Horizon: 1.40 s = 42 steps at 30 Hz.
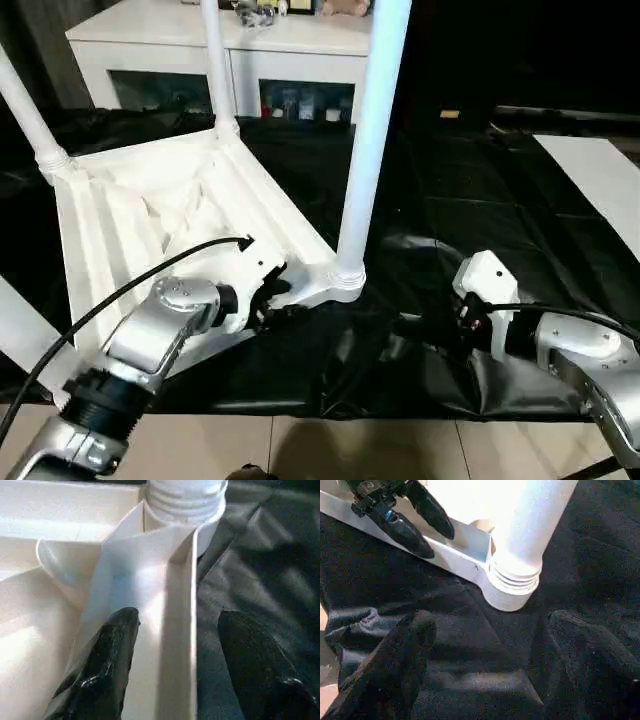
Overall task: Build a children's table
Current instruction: Rotate table base, then rotate leg to tighten
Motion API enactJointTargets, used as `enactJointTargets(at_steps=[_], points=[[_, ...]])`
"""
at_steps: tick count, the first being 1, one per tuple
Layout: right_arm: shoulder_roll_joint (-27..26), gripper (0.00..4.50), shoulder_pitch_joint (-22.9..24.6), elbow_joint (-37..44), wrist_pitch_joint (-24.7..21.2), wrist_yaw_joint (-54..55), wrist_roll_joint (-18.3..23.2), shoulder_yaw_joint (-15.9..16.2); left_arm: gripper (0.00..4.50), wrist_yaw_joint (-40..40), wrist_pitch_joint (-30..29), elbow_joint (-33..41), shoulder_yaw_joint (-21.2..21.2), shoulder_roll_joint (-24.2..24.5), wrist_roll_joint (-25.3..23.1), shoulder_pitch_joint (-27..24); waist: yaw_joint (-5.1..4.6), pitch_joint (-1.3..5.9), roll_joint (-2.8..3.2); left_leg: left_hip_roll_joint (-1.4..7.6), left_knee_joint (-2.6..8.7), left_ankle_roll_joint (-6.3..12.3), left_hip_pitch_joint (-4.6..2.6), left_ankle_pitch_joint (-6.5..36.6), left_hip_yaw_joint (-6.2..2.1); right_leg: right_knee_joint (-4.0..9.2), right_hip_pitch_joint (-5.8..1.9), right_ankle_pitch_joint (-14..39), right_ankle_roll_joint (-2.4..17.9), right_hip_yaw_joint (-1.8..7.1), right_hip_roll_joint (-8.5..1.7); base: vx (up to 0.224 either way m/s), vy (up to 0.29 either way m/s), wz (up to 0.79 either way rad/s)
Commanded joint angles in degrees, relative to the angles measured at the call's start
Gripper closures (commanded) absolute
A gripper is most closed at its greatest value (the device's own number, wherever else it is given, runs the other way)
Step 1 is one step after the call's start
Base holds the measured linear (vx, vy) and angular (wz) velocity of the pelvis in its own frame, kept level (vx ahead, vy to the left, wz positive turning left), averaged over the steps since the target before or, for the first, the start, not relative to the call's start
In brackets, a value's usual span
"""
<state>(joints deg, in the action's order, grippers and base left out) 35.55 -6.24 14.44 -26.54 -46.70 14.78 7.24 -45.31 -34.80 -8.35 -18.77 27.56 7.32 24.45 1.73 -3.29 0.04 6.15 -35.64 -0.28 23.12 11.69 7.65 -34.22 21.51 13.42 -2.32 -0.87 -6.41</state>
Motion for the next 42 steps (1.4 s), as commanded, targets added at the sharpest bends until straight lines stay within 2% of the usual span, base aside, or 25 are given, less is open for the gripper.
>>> enactJointTargets(at_steps=[1, 5, 8, 11, 13, 14, 20, 23, 29, 33, 35, 40, 42], points=[[1.1, 0.5, 0.4, -0.4, 0.6, -0.6, -0.8, -0.2, 1.76, 0.5, -0.6, -0.4, -0.2, 0.5, -0.7, 1.2, -0.28, 2.49, -0.07, 5.37, 7.02, -5.55, -2.03, 32.5, -2.81, 4.92, 0.05, 24.6, 7.2, 1.05, -2.71, 0.0, 0.0, 0.0], [1.2, 0.5, 0.5, -0.4, 0.5, -0.7, -0.7, -0.2, 2.0, 0.0, -2.3, 0.7, 0.1, 1.0, -0.4, 1.2, -0.18, 2.47, -0.18, 5.37, 6.96, -5.17, -2.14, 32.0, -2.48, 4.9, 0.23, 23.3, 8.2, 1.21, -2.79, 0.0, 0.0, 0.0], [1.3, 0.5, 0.5, -0.6, 0.6, -0.7, -0.7, -0.2, 2.38, -0.4, -5.0, 2.2, 1.0, 0.6, 0.8, 1.0, -0.08, 2.45, -0.18, 5.51, 7.0, -4.75, -2.09, 30.9, -2.26, 4.87, 0.25, 23.0, 8.5, 1.27, -2.86, 0.0, 0.0, 0.0], [1.3, 0.5, 0.6, -0.7, 0.7, -0.8, -0.8, -0.1, 2.45, -0.1, -7.2, 3.3, 1.9, 0.1, 1.8, 0.9, -0.02, 2.46, -0.24, 5.57, 6.99, -4.69, -2.18, 30.3, -2.01, 4.76, 0.28, 21.8, 9.1, 1.3, -2.8, 0.0, 0.0, 0.0], [1.4, 0.5, 0.6, -0.7, 0.8, -0.8, -0.9, 0.1, 2.82, -0.2, -8.4, 3.9, 1.9, -0.1, 2.2, 0.8, 0.02, 2.4, -0.28, 5.59, 7.02, -4.42, -2.15, 29.9, -1.9, 4.79, 0.26, 21.5, 9.4, 1.32, -2.78, 0.0, 0.0, 0.0], [1.4, 0.5, 0.6, -0.8, 0.9, -0.8, -1.0, 0.1, 2.82, -0.4, -8.8, 4.0, 1.8, 0.0, 2.3, 0.8, 0.0, 2.43, -0.31, 5.58, 6.96, -4.38, -2.16, 29.7, -1.82, 4.8, 0.26, 21.6, 9.4, 1.34, -2.79, 0.0, 0.0, 0.0], [1.7, 0.5, 0.8, -0.7, 0.9, -1.1, -1.1, 0.0, 3.26, -2.0, -11.1, 6.2, 0.3, 2.0, 1.9, 0.3, 0.03, 2.66, -0.23, 5.73, 7.14, -3.38, -1.79, 25.8, -1.58, 4.29, -0.27, 16.9, 10.1, 1.34, -2.62, 0.0, 0.0, 0.0], [1.7, 0.5, 0.9, -0.8, 1.0, -1.1, -1.2, 0.1, 3.5, -2.4, -11.8, 6.8, -0.2, 2.7, 1.8, 0.1, 0.14, 2.7, -0.28, 5.74, 6.94, -2.71, -1.93, 24.5, -1.23, 4.36, -0.2, 16.9, 10.3, 1.46, -2.66, 0.0, 0.0, 0.0], [1.6, 0.5, 0.8, -0.8, 1.1, -1.1, -1.3, 0.1, 4.06, -2.8, -12.6, 8.6, -0.9, 4.2, 1.4, -1.2, 0.24, 2.96, -0.3, 5.93, 6.76, -1.18, -1.8, 19.8, -0.75, 3.98, -0.56, 13.2, 11.2, 1.38, -2.55, 0.0, 0.0, 0.0], [1.6, 0.5, 0.8, -0.8, 1.1, -1.2, -1.4, 0.1, 4.2, -3.3, -12.0, 9.4, -1.6, 5.2, 1.0, -2.0, 0.34, 3.12, -0.42, 5.99, 6.49, 0.19, -1.83, 17.5, -0.35, 3.94, -0.59, 12.5, 11.7, 1.35, -2.49, 0.0, 0.0, 0.0], [1.5, 0.5, 0.8, -0.8, 1.1, -1.2, -1.4, 0.1, 4.45, -3.8, -11.2, 10.1, -2.4, 5.8, 0.6, -2.8, 0.44, 3.18, -0.43, 6.17, 6.41, 0.52, -1.9, 16.4, -0.01, 3.97, -0.49, 12.1, 11.7, 1.3, -2.41, 0.03, -0.016, 0.0], [0.9, 0.5, 0.6, -1.1, 1.0, -0.9, -1.1, -0.1, 4.45, -3.6, -9.7, 11.2, -2.1, 5.5, 0.9, -4.2, 0.62, 3.25, -0.38, 6.25, 6.24, 0.91, -1.88, 13.9, 0.42, 3.59, -0.6, 9.9, 12.5, 1.19, -2.11, 0.0, 0.0, 0.0], [-0.2, 0.32, 0.1, -1.7, 0.8, -0.9, 0.2, -0.8, 4.49, -3.5, -3.6, 10.7, -0.4, 4.4, 1.1, -4.3, 0.67, 3.14, -0.54, 6.24, 6.26, 0.85, -1.81, 14.8, 0.47, 3.77, -0.57, 11.5, 12.4, 1.19, -2.13, 0.0, 0.0, 0.0]])
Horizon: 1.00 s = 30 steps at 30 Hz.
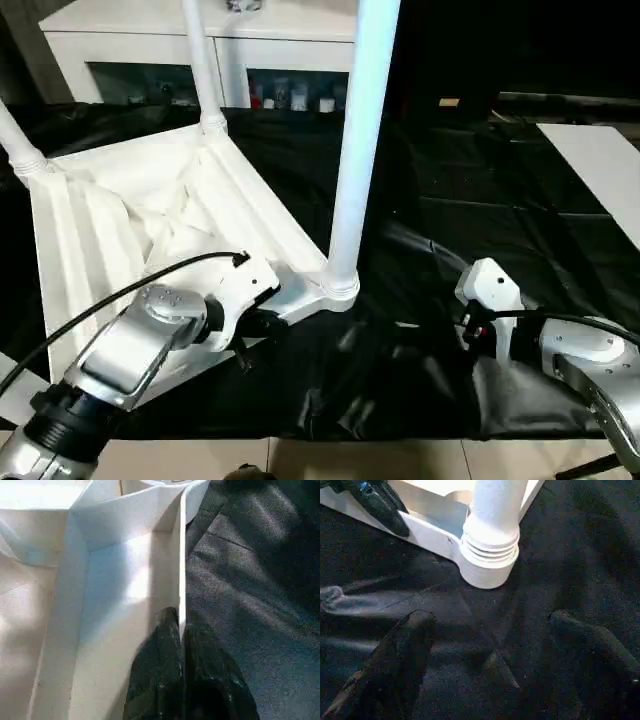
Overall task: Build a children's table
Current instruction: Rotate leg to tighten
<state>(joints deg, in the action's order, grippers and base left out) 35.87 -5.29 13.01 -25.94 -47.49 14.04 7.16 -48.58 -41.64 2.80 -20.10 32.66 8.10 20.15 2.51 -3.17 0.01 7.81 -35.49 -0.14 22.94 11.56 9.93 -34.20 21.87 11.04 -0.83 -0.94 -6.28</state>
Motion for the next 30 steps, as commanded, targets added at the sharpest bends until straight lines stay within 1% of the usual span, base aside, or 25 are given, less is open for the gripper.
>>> enactJointTargets(at_steps=[1, 2, 3, 4, 5, 6, 7, 8, 9, 11, 13, 14, 15, 16, 17, 18, 19, 20, 22, 23, 24, 26, 29, 30], points=[[-1.0, 0.32, -1.1, -0.5, -0.3, -0.3, 2.0, -1.0, 4.49, -0.7, 4.6, -0.5, 1.3, -0.9, 0.5, 0.0, -0.02, 3.01, -0.7, 4.56, 6.08, 0.57, -1.72, 15.7, -1.75, 3.88, -0.77, 15.6, 10.6, 1.3, -2.34, 0.0, 0.0, 0.0], [-1.5, 0.22, -1.4, -0.9, -0.5, -1.1, 3.1, -1.3, 4.5, -2.5, 8.0, -0.2, 1.3, -0.8, 1.2, -0.2, 0.02, 3.05, -0.57, 4.59, 6.15, 0.29, -1.78, 16.2, -1.78, 3.91, -0.76, 16.3, 10.3, 1.29, -2.36, 0.0, 0.0, 0.0], [-1.7, 0.11, -1.6, -1.2, -0.4, -1.4, 3.6, -1.4, 4.5, -3.9, 9.6, 0.2, 1.2, -0.7, 1.9, -0.3, 0.05, 2.99, -0.74, 4.66, 6.22, 0.04, -1.75, 17.0, -1.89, 3.99, -0.66, 17.7, 9.8, 1.26, -2.37, 0.0, 0.0, 0.0], [-1.7, 0.05, -1.6, -1.2, -0.4, -1.6, 3.6, -1.3, 4.5, -4.0, 9.9, 0.2, 1.0, -0.5, 1.7, -0.4, 0.06, 3.01, -0.64, 4.76, 6.35, -0.53, -1.91, 17.5, -1.88, 3.96, -0.5, 18.0, 9.3, 1.27, -2.26, 0.0, 0.0, 0.0], [-1.7, 0.05, -1.8, -1.7, -0.2, -2.4, 3.9, -1.0, 4.5, -4.5, 11.7, 0.3, -0.6, 0.5, 0.3, -0.6, 0.11, 3.01, -0.67, 4.75, 6.34, -0.6, -1.97, 17.6, -1.87, 4.01, -0.44, 18.0, 9.1, 1.27, -2.21, 0.0, 0.0, 0.0], [-1.7, 0.05, -2.2, -2.4, 0.1, -2.7, 3.6, -0.7, 4.5, -5.0, 11.7, 0.2, -1.2, 0.4, 0.3, -0.6, 0.26, 2.99, -0.44, 4.81, 6.42, -1.11, -2.21, 17.9, -1.76, 3.93, -0.22, 17.7, 8.8, 1.37, -2.17, 0.0, 0.0, 0.0], [-1.8, 0.05, -2.5, -2.9, 0.3, -2.8, 3.4, -0.5, 4.5, -5.3, 11.6, 0.2, -1.4, 0.2, 0.4, -0.7, 0.33, 2.99, -0.43, 4.78, 6.44, -1.26, -2.27, 17.9, -1.7, 3.93, -0.15, 17.5, 8.8, 1.37, -2.12, 0.0, 0.0, 0.0], [-2.0, 0.05, -3.0, -3.6, 1.0, -3.0, 3.0, -0.1, 4.5, -6.1, 13.1, 0.0, -2.1, 0.0, 0.3, -0.7, 0.42, 3.03, -0.42, 4.77, 6.4, -1.45, -2.33, 17.8, -1.65, 3.88, -0.12, 17.1, 9.0, 1.37, -2.12, 0.0, 0.0, 0.0], [-2.1, 0.05, -3.5, -4.1, 1.5, -3.1, 2.8, 0.2, 4.5, -6.7, 14.4, -0.2, -2.6, -0.1, 0.1, -0.7, 0.62, 3.14, -0.59, 4.76, 6.3, -1.47, -2.34, 16.9, -1.49, 3.81, -0.17, 15.7, 9.1, 1.39, -2.12, 0.0, 0.0, 0.0], [-2.5, 0.05, -4.5, -5.0, 1.6, -4.1, 3.2, 0.5, 4.5, -8.9, 17.5, -0.5, -4.0, 0.0, -0.1, -0.7, 0.73, 3.25, -0.51, 4.68, 6.26, -0.98, -2.17, 15.2, -1.39, 3.51, -0.36, 13.3, 9.5, 1.32, -2.08, 0.0, 0.0, 0.0], [-2.5, 0.05, -5.4, -6.0, 2.0, -4.4, 2.7, 0.9, 4.5, -10.1, 18.5, -1.0, -4.7, -0.1, -0.2, -0.5, 0.97, 3.34, -0.56, 4.77, 6.16, -0.11, -2.21, 13.6, -1.22, 3.33, -0.43, 11.0, 9.9, 1.31, -2.08, 0.0, 0.0, 0.0], [-2.5, 0.05, -5.6, -6.3, 2.2, -4.6, 2.6, 1.1, 4.5, -10.4, 19.0, -1.3, -4.9, -0.1, -0.4, -0.4, 1.0, 3.37, -0.52, 4.75, 6.15, -0.04, -2.21, 13.3, -1.18, 3.21, -0.48, 10.7, 10.1, 1.29, -2.05, 0.0, 0.0, 0.0], [-2.4, 0.05, -6.6, -7.7, 3.0, -5.3, 1.8, 2.0, 4.5, -11.4, 20.6, -2.5, -5.6, -0.3, -1.0, 0.3, 1.1, 3.39, -0.55, 4.69, 6.09, 0.23, -2.18, 12.9, -1.12, 3.21, -0.52, 10.5, 10.3, 1.25, -2.06, 0.0, 0.0, 0.0], [-2.4, 0.05, -6.6, -7.7, 3.0, -5.3, 1.8, 2.0, 4.5, -11.4, 20.6, -2.5, -5.6, -0.3, -1.0, 0.3, 1.3, 3.34, -0.46, 4.72, 6.13, -0.06, -2.32, 13.6, -0.97, 3.29, -0.36, 11.3, 10.4, 1.31, -2.04, 0.0, 0.0, 0.0], [-2.1, 0.05, -7.7, -8.8, 3.7, -6.7, 1.3, 3.3, 4.5, -12.3, 21.6, -3.7, -5.9, -0.7, -1.2, 1.2, 1.4, 3.3, -0.37, 4.72, 6.12, -0.24, -2.37, 14.0, -0.91, 3.34, -0.34, 11.7, 10.3, 1.38, -2.11, 0.0, 0.0, 0.0], [-2.1, 0.05, -8.0, -9.1, 4.1, -7.0, 0.8, 3.9, 4.5, -12.4, 21.7, -4.0, -5.9, -0.9, -1.2, 1.6, 1.48, 3.27, -0.5, 4.72, 6.19, -0.58, -2.32, 15.2, -0.88, 3.46, -0.39, 13.3, 10.0, 1.39, -2.14, 0.0, 0.0, 0.0], [-2.1, 0.05, -8.1, -9.2, 4.2, -7.1, 0.7, 4.1, 4.5, -12.5, 21.7, -4.1, -5.9, -1.0, -1.2, 1.7, 1.58, 3.32, -0.48, 4.78, 6.2, -1.09, -2.42, 15.6, -0.91, 3.42, -0.3, 13.9, 9.9, 1.38, -2.19, 0.0, 0.0, 0.0], [-2.1, 0.05, -8.6, -9.7, 4.8, -7.4, 0.1, 4.8, 4.5, -12.6, 22.1, -4.6, -6.0, -1.3, -1.4, 2.2, 1.6, 3.3, -0.54, 4.81, 6.24, -1.21, -2.31, 15.5, -0.93, 3.44, -0.4, 13.9, 9.8, 1.42, -2.24, 0.0, 0.0, 0.0], [-2.1, 0.05, -9.8, -11.7, 6.9, -8.3, -2.5, 7.1, 4.5, -12.5, 23.4, -6.3, -6.3, -1.9, -2.3, 3.2, 1.58, 3.29, -0.6, 4.79, 6.21, -1.56, -2.28, 16.1, -0.84, 3.51, -0.25, 15.0, 9.4, 1.42, -2.23, 0.0, 0.0, 0.0], [-2.2, 0.05, -10.3, -12.7, 7.8, -8.6, -3.4, 7.9, 4.5, -12.4, 23.9, -7.0, -6.4, -2.1, -2.7, 3.6, 1.54, 3.31, -0.74, 4.75, 6.14, -1.67, -2.37, 16.3, -0.75, 3.52, -0.19, 15.3, 9.4, 1.45, -2.24, 0.0, 0.0, 0.0], [-2.5, 0.05, -11.2, -14.2, 8.6, -8.6, -4.2, 8.4, 4.5, -12.6, 24.4, -7.8, -6.3, -2.3, -3.1, 4.0, 1.56, 3.27, -0.73, 4.79, 6.13, -1.73, -2.32, 16.5, -0.71, 3.61, -0.18, 16.1, 9.3, 1.52, -2.33, 0.0, 0.0, 0.0], [-3.0, 0.05, -12.1, -15.5, 9.3, -8.2, -4.5, 8.4, 4.5, -12.7, 24.9, -8.4, -6.3, -2.4, -3.5, 4.3, 1.54, 3.28, -0.92, 4.89, 6.08, -1.71, -2.33, 16.4, -0.56, 3.71, -0.15, 17.0, 9.2, 1.54, -2.47, 0.0, 0.0, 0.0], [-3.8, 0.05, -13.3, -16.8, 9.3, -8.0, -4.3, 8.2, 4.5, -13.0, 25.5, -9.2, -6.2, -2.4, -3.8, 4.7, 1.6, 3.32, -0.78, 4.97, 6.1, -1.73, -2.38, 16.6, -0.54, 3.62, -0.1, 17.7, 9.1, 1.48, -2.37, 0.0, 0.0, 0.0], [-4.2, 0.31, -13.8, -17.6, 9.4, -7.8, -4.4, 8.2, 4.5, -13.0, 25.8, -9.6, -6.1, -2.4, -3.9, 4.8, 1.67, 3.31, -0.87, 5.04, 6.11, -1.72, -2.37, 16.3, -0.49, 3.6, -0.08, 17.3, 8.9, 1.51, -2.32, 0.0, 0.0, 0.0]])
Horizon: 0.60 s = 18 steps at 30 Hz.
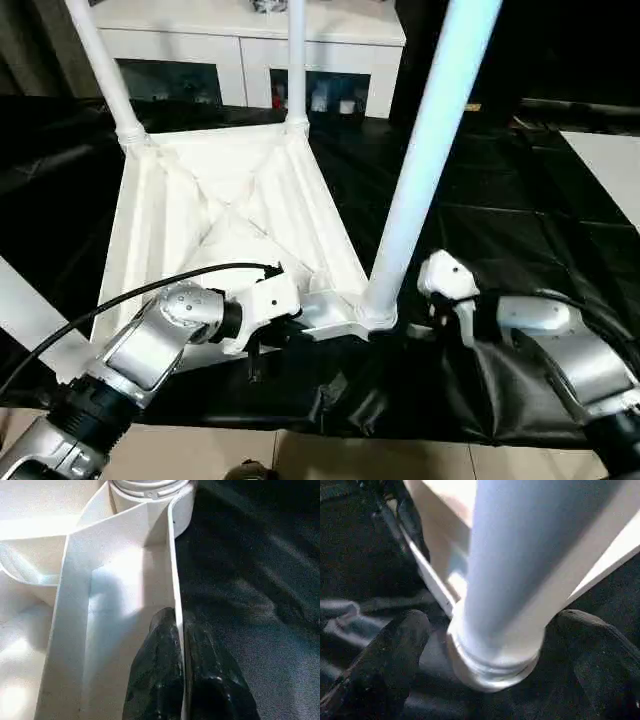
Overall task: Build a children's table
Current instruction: Rotate leg to tighten
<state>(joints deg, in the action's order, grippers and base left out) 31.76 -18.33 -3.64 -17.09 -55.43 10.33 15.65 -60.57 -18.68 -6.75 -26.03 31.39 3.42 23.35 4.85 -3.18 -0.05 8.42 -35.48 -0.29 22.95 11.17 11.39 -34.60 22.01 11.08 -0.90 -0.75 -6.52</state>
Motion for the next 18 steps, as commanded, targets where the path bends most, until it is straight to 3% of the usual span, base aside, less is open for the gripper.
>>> enactJointTargets(at_steps=[1, 18], points=[[-0.9, 0.31, -1.5, -2.2, 1.1, 0.4, -0.7, -0.4, 4.5, -1.3, 3.2, -0.6, 0.0, -1.2, 0.6, 1.8, -0.75, 3.3, -0.83, 4.32, 6.07, -1.45, -2.29, 16.6, -1.93, 3.99, -0.18, 17.4, 9.1, 1.29, -2.07, 0.0, 0.0, 0.0], [-1.9, 1.69, -2.2, -6.9, 4.4, -0.4, -2.6, 0.7, 4.5, -2.8, 4.6, -1.9, 0.3, -0.7, -0.4, 1.6, -0.58, 3.27, -0.76, 4.42, 6.12, -1.8, -2.19, 17.6, -1.91, 3.94, -0.12, 18.2, 9.3, 1.33, -2.04, 0.0, 0.0, 0.0]])
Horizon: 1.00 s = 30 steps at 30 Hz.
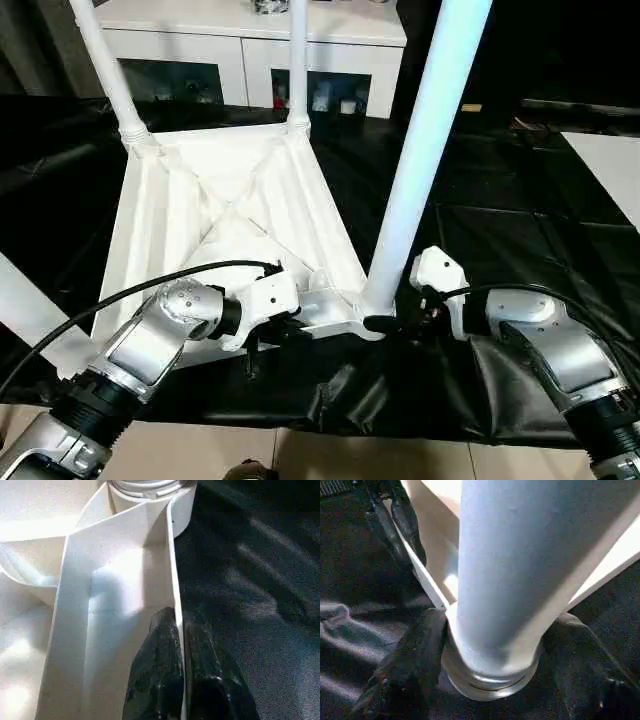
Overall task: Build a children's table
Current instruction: Rotate leg to tighten
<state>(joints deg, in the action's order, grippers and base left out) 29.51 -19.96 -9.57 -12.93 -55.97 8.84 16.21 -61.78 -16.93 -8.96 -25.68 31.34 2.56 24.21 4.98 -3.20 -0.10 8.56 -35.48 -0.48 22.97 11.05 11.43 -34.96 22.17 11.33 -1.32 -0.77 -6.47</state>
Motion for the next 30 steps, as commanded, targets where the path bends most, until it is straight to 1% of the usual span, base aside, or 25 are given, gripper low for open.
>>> enactJointTargets(at_steps=[1, 3, 6, 8, 9, 11, 12, 13, 14, 15, 16, 17, 18, 19, 20, 21, 22, 23, 24, 25, 26, 27, 28, 29, 30], points=[[0.4, 1.75, -0.6, -1.0, 0.3, 0.1, -1.3, 0.2, 4.5, -1.8, 2.8, 0.4, 0.0, -0.6, 0.3, 0.7, -0.71, 3.26, -0.67, 4.28, 6.16, -1.66, -2.23, 18.0, -1.96, 4.33, -0.25, 18.2, 9.7, 1.33, -2.04, 0.0, 0.0, 0.0], [0.2, 1.86, -0.4, -1.4, 0.6, 0.3, -1.6, 0.3, 4.5, -2.0, 2.7, 0.5, 0.2, -0.6, 0.3, 0.5, -0.73, 3.28, -0.71, 4.29, 6.18, -1.78, -2.2, 18.2, -2.0, 4.3, -0.28, 18.4, 9.6, 1.33, -2.08, 0.0, 0.0, 0.0], [-0.2, 1.88, -0.3, -1.8, 0.8, 0.4, -1.6, 0.2, 4.5, -2.1, 2.6, 0.5, 0.2, -0.7, 0.5, 0.5, -0.75, 3.27, -0.72, 4.28, 6.17, -1.78, -2.19, 18.3, -1.98, 4.37, -0.27, 18.7, 9.6, 1.36, -2.14, 0.0, 0.0, 0.0], [-1.2, 1.89, 0.2, -2.6, 1.3, 1.9, -1.7, -0.3, 4.5, -2.1, 2.3, 0.6, 0.3, -0.9, 0.8, 0.2, -0.81, 3.23, -0.69, 4.31, 6.2, -1.81, -2.13, 18.2, -2.01, 4.38, -0.22, 18.7, 9.6, 1.36, -2.16, 0.0, 0.0, 0.0], [-1.9, 1.89, 0.4, -2.9, 1.4, 3.2, -1.7, -0.7, 4.5, -1.9, 2.2, 0.7, 0.3, -1.1, 0.9, 0.0, -0.95, 3.22, -0.79, 4.25, 6.26, -1.97, -2.0, 18.5, -2.05, 4.39, -0.3, 19.3, 9.5, 1.31, -2.12, 0.0, 0.0, 0.0], [-5.3, 1.89, 0.8, -4.7, -0.1, 9.9, -1.5, -3.3, 4.5, 1.7, 0.7, 0.1, 0.6, -3.0, 0.1, -0.3, -1.23, 3.14, -0.69, 4.23, 6.3, -2.48, -2.02, 19.6, -2.06, 4.5, -0.04, 20.7, 9.3, 1.36, -2.12, 0.0, 0.0, 0.0], [-7.3, 1.89, 1.0, -5.6, -0.6, 13.5, -1.2, -4.8, 4.5, 4.3, -0.3, -0.5, 0.9, -4.4, -0.5, -0.3, -1.58, 3.04, -0.76, 4.17, 6.36, -3.2, -2.05, 20.6, -2.08, 4.73, 0.22, 22.1, 9.1, 1.42, -2.11, 0.0, 0.0, 0.0], [-11.7, 1.9, 1.7, -6.5, -1.8, 20.8, -0.5, -7.5, 4.5, 9.1, -2.3, -2.0, 1.9, -8.2, -0.6, 0.0, -2.1, 3.11, -0.9, 4.11, 6.47, -3.96, -1.89, 21.6, -2.37, 4.73, 0.01, 23.9, 8.5, 1.23, -2.15, 0.0, 0.0, 0.0], [-13.2, 1.9, 2.1, -6.5, -2.2, 23.3, -0.4, -8.4, 4.5, 10.5, -2.9, -2.3, 2.3, -9.5, -0.4, 0.0, -2.44, 3.03, -0.89, 4.04, 6.51, -4.53, -1.92, 22.7, -2.49, 4.97, 0.23, 25.7, 8.0, 1.17, -2.19, 0.0, 0.0, 0.0], [-14.5, 1.9, 2.3, -6.5, -2.4, 25.8, -0.6, -9.0, 4.5, 11.8, -3.7, -2.5, 2.4, -10.7, -0.4, 0.1, -2.57, 3.1, -0.89, 4.01, 6.51, -4.74, -1.97, 23.1, -2.49, 5.03, 0.26, 26.3, 7.7, 1.18, -2.16, 0.0, 0.0, 0.0], [-16.4, 1.91, 2.6, -6.3, -2.8, 28.9, -0.8, -9.7, 4.5, 13.6, -4.8, -3.0, 2.5, -12.2, -0.7, 0.5, -2.82, 3.16, -0.88, 4.01, 6.53, -4.82, -1.93, 23.6, -2.6, 5.14, 0.32, 26.8, 7.3, 1.17, -2.17, 0.0, 0.0, 0.0], [-18.3, 1.91, 2.8, -6.0, -3.4, 32.0, -1.1, -10.3, 4.5, 15.4, -5.5, -3.6, 2.4, -13.6, -1.4, 0.9, -2.9, 3.15, -0.77, 3.99, 6.54, -4.82, -2.02, 23.8, -2.56, 5.26, 0.54, 26.9, 7.2, 1.23, -2.14, 0.0, 0.0, 0.0], [-20.0, 1.91, 2.8, -6.2, -3.8, 35.4, -1.8, -10.8, 4.5, 17.3, -5.9, -4.4, 2.3, -14.8, -2.1, 1.4, -3.01, 3.19, -0.79, 3.88, 6.34, -4.9, -2.22, 24.6, -2.54, 5.6, 0.7, 27.4, 6.8, 1.22, -2.06, 0.0, 0.0, 0.0], [-23.0, 1.91, 2.7, -6.6, -4.4, 40.7, -2.8, -11.5, 4.5, 20.7, -6.6, -6.1, 2.4, -17.4, -3.3, 2.4, -3.35, 3.05, -0.8, 3.83, 6.53, -4.83, -2.0, 24.8, -2.49, 5.63, 0.86, 27.4, 6.2, 1.28, -1.88, 0.0, 0.0, 0.0], [-24.7, 1.91, 2.5, -7.3, -4.5, 43.7, -3.9, -11.3, 4.5, 23.1, -6.9, -7.4, 2.5, -18.9, -4.3, 3.2, -3.37, 3.06, -0.74, 3.74, 6.47, -4.95, -2.18, 25.1, -2.46, 5.79, 1.12, 28.0, 5.9, 1.29, -1.83, 0.0, 0.0, 0.0], [-26.2, 1.91, 2.3, -7.9, -4.5, 46.0, -5.3, -10.8, 4.5, 25.2, -7.2, -8.5, 2.7, -20.3, -5.4, 3.9, -3.37, 3.15, -0.86, 3.67, 6.31, -5.04, -2.42, 25.5, -2.41, 6.01, 1.29, 28.9, 5.5, 1.29, -1.9, 0.0, 0.0, 0.0], [-26.4, 1.91, 2.3, -7.9, -4.5, 46.2, -5.5, -10.8, 4.5, 25.4, -7.2, -8.6, 2.7, -20.5, -5.5, 4.0, -3.32, 3.14, -0.86, 3.71, 6.37, -4.8, -2.32, 25.4, -2.56, 6.11, 1.13, 29.2, 5.0, 1.27, -2.02, 0.0, 0.0, 0.0], [-27.3, 1.91, 2.1, -8.1, -4.3, 46.3, -6.1, -9.6, 4.5, 26.3, -6.8, -9.5, 2.2, -21.0, -6.7, 4.7, -3.28, 3.15, -0.8, 3.74, 6.45, -4.71, -2.24, 25.4, -2.64, 6.09, 1.03, 29.1, 4.8, 1.22, -2.03, 0.0, 0.0, 0.0], [-28.1, 1.91, 2.0, -8.0, -4.2, 46.6, -6.8, -8.9, 4.5, 26.6, -6.4, -10.1, 2.0, -21.4, -7.5, 5.2, -3.28, 3.14, -0.77, 3.73, 6.51, -4.63, -2.25, 25.8, -2.65, 6.16, 1.1, 29.1, 4.2, 1.16, -1.91, 0.0, 0.0, 0.0], [-28.3, 1.91, 1.9, -7.8, -3.8, 46.1, -6.8, -8.5, 4.5, 26.8, -5.9, -10.4, 1.9, -21.4, -8.0, 5.4, -3.32, 3.2, -0.7, 3.73, 6.62, -4.61, -2.24, 25.9, -2.67, 6.13, 0.99, 28.3, 4.1, 1.1, -1.87, 0.0, 0.0, 0.0], [-28.6, 1.91, 2.1, -6.9, -3.7, 43.7, -4.6, -8.9, 4.5, 26.8, -5.7, -10.5, 1.9, -21.3, -8.4, 5.6, -3.3, 3.24, -0.72, 3.75, 6.66, -4.51, -2.24, 25.7, -2.66, 6.12, 0.89, 27.7, 4.0, 1.07, -1.86, 0.0, 0.0, 0.0], [-28.6, 1.56, 2.4, -6.0, -3.3, 43.4, -4.2, -9.2, 4.5, 26.4, -5.7, -10.4, 1.7, -20.9, -8.5, 5.6, -3.19, 3.36, -0.63, 3.82, 6.75, -4.11, -2.34, 25.0, -2.6, 6.13, 0.8, 26.1, 4.2, 1.09, -1.9, 0.0, 0.0, 0.0], [-28.1, 1.35, 2.9, -4.4, -3.0, 42.4, -3.4, -9.7, 4.5, 25.8, -5.6, -10.0, 1.2, -19.9, -9.0, 5.5, -3.1, 3.46, -0.53, 3.81, 6.88, -3.72, -2.27, 23.6, -2.47, 6.13, 0.62, 23.7, 4.6, 1.12, -1.81, 0.0, 0.0, 0.0], [-27.6, 1.21, 3.0, -3.8, -2.9, 42.0, -3.4, -9.8, 4.5, 25.4, -5.5, -9.9, 1.0, -19.3, -9.2, 5.5, -2.99, 3.49, -0.55, 3.86, 6.89, -3.5, -2.27, 23.0, -2.41, 6.06, 0.63, 22.5, 4.8, 1.16, -1.78, 0.0, 0.0, 0.0], [-26.8, 1.21, 3.3, -3.0, -2.7, 41.4, -3.3, -9.9, 4.5, 24.7, -5.4, -9.7, 0.7, -18.5, -9.4, 5.3, -2.97, 3.4, -0.61, 3.83, 6.93, -2.96, -2.08, 22.6, -2.32, 6.0, 0.41, 21.2, 5.0, 1.19, -1.73, 0.0, 0.0, 0.0]])
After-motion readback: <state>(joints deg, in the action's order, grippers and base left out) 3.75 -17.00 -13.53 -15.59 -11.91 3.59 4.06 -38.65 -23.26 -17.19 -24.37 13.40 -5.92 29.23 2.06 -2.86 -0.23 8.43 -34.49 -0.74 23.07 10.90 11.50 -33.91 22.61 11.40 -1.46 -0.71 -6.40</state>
